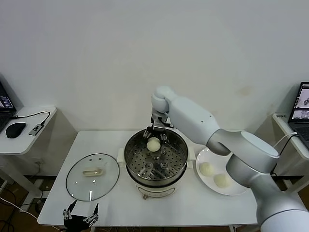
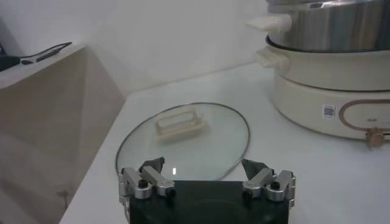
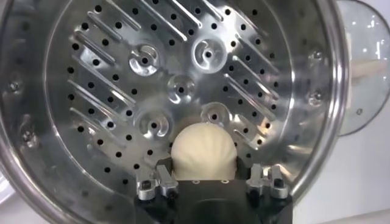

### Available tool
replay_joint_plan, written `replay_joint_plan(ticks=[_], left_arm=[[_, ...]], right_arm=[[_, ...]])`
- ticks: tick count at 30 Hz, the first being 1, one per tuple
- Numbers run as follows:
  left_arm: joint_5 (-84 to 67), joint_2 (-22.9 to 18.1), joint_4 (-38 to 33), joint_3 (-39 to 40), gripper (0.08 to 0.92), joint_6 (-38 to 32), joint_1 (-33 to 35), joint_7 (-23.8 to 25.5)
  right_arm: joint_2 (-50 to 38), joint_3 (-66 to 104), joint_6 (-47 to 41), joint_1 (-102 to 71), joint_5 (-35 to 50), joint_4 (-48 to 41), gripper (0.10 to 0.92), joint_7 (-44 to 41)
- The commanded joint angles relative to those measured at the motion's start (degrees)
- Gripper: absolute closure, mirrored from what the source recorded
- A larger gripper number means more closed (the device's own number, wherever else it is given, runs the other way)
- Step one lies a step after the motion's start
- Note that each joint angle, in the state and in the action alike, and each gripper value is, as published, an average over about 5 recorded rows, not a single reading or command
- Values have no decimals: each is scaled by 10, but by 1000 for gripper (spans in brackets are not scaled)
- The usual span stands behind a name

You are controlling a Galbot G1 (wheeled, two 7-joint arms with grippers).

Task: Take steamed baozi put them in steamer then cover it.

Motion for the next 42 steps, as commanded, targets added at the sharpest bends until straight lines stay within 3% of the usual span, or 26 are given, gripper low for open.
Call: replay_joint_plan(ticks=[1,5,8,14,22,33,42], left_arm=[[0,2,2,0,177,0,0,1],[0,2,1,0,177,0,1,1],[0,2,0,0,177,1,1,2],[0,2,-7,-3,177,2,3,4],[1,4,-20,2,177,2,11,4],[-3,14,-19,14,177,8,6,1],[-4,14,-25,13,177,9,12,2]], right_arm=[[1,7,2,-5,-3,-10,283,4],[-13,14,-8,2,17,5,213,1],[-39,10,-52,20,84,42,204,-19],[-130,-31,-215,90,238,153,202,-53],[-298,-85,-438,159,373,252,203,-17],[-438,-74,-773,122,369,339,203,-14],[-450,-51,-776,34,263,359,203,-19]])
